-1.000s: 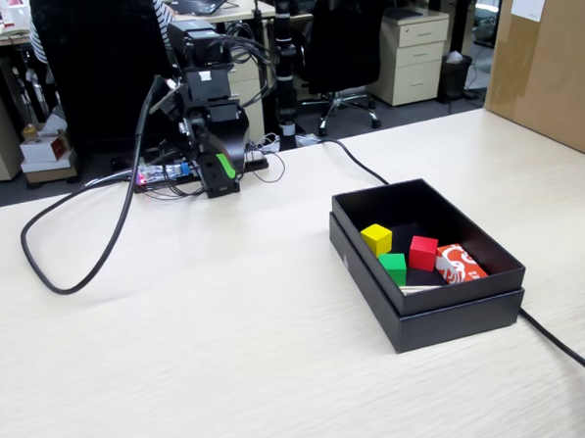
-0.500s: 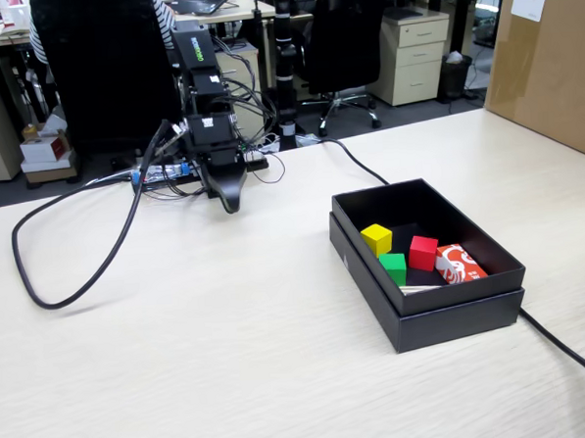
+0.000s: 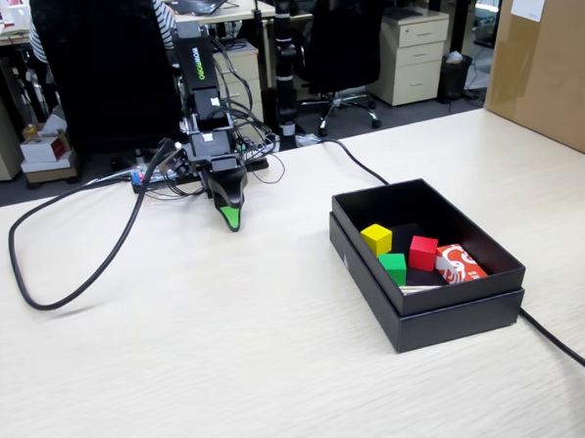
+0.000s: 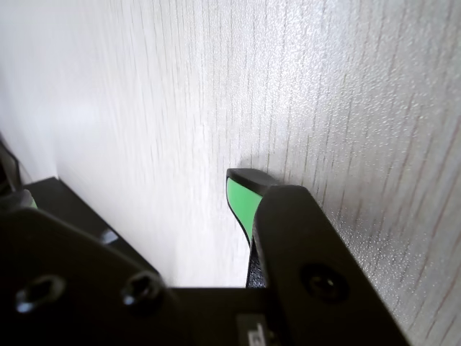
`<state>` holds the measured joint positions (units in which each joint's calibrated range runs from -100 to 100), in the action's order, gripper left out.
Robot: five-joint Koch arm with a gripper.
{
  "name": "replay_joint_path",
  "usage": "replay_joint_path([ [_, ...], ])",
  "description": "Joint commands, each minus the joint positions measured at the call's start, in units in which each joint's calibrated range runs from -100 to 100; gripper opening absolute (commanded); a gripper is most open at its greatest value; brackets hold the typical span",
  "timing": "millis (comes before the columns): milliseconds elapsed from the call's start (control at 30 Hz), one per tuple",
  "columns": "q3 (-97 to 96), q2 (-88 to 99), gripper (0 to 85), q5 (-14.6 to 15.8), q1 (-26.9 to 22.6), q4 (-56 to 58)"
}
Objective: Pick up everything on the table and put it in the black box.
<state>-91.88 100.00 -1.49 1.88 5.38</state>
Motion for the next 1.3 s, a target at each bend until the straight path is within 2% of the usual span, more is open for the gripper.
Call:
replay_joint_path([
  [0, -2.23, 0.00, 51.5, -1.37, -0.05, 1.75],
  [200, -2.23, 0.00, 50.1, -2.69, -0.24, 1.66],
  [1267, -2.23, 0.00, 50.1, -2.69, -0.24, 1.66],
])
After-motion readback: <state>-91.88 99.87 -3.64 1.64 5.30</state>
